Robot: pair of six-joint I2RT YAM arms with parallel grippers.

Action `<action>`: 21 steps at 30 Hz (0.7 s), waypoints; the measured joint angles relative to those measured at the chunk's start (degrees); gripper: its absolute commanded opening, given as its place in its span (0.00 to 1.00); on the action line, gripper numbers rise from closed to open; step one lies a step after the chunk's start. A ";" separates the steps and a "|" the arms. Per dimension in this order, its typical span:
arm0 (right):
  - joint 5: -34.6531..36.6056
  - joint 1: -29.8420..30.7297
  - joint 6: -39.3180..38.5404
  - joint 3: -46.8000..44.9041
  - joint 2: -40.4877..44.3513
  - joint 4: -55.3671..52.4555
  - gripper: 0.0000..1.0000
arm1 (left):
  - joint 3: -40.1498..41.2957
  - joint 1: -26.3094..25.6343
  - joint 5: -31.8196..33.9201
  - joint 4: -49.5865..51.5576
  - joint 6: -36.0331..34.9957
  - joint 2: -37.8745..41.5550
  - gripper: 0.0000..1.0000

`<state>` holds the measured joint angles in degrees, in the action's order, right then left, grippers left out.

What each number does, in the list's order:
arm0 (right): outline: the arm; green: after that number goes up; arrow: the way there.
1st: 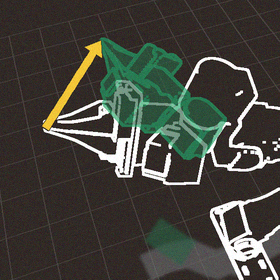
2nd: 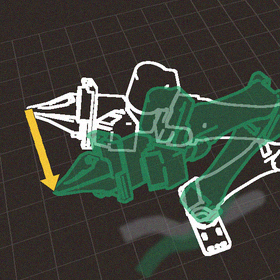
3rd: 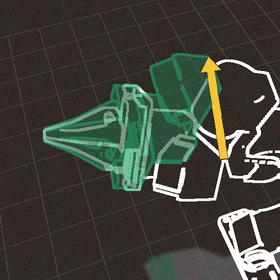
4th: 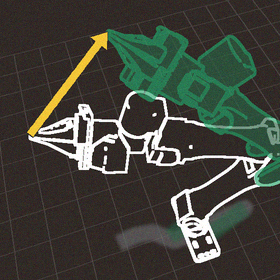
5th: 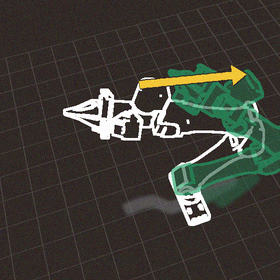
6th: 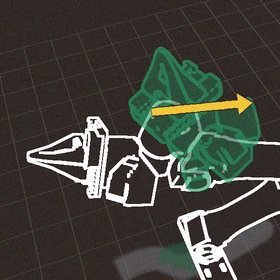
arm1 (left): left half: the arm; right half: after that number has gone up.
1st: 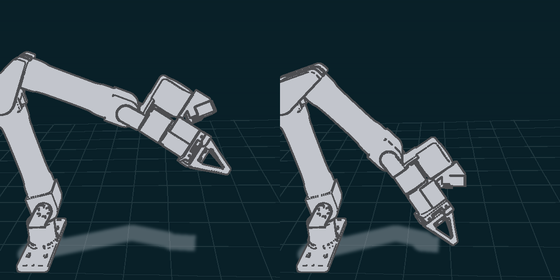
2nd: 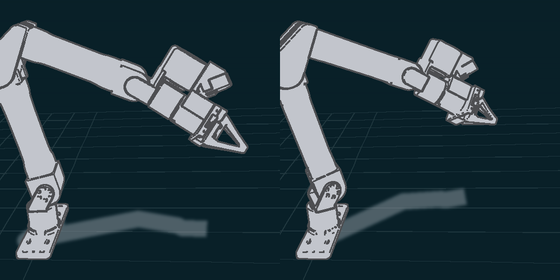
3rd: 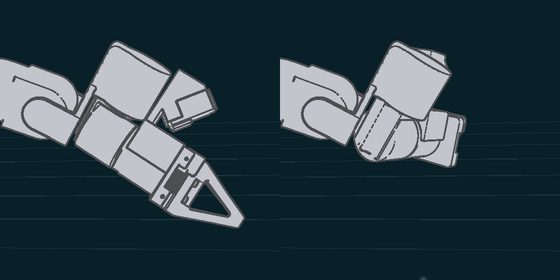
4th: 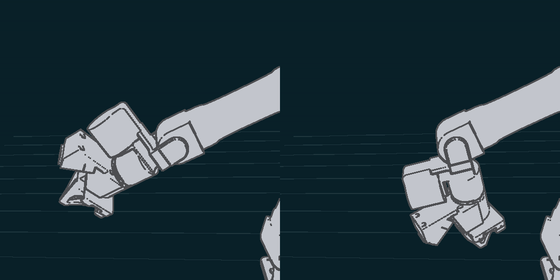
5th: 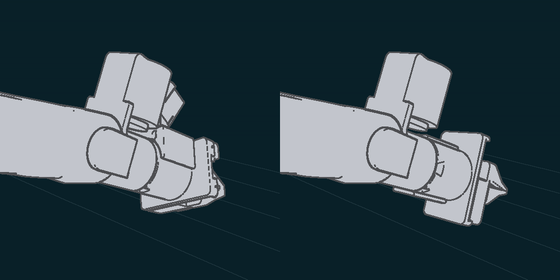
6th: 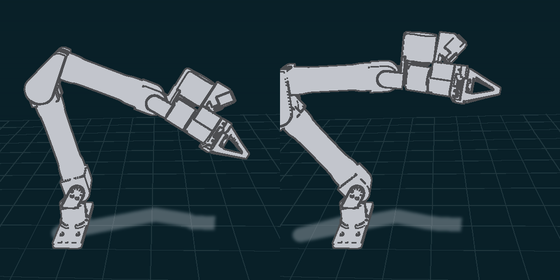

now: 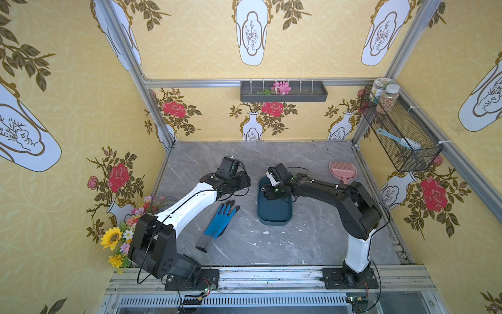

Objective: Take out the wing nut from the storage box
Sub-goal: Pick up the nut from the storage box.

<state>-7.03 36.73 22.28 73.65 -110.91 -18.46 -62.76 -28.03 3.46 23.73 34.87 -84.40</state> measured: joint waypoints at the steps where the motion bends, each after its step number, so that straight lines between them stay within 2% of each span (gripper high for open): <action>1: -0.02 0.02 0.02 0.57 -0.63 -0.35 0.49 | 0.02 0.00 0.02 0.02 -0.02 0.07 0.67; 18: 9.75 1.68 0.57 6.60 -7.28 -3.10 0.47 | 0.90 0.02 0.22 0.09 -0.33 0.79 0.70; 21: 12.04 2.05 0.33 7.69 -8.22 -3.04 0.44 | 0.90 0.02 0.22 0.09 -0.33 0.79 0.70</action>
<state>5.02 38.79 22.61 81.34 -119.13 -21.50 -61.87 -28.01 3.68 23.81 34.54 -83.61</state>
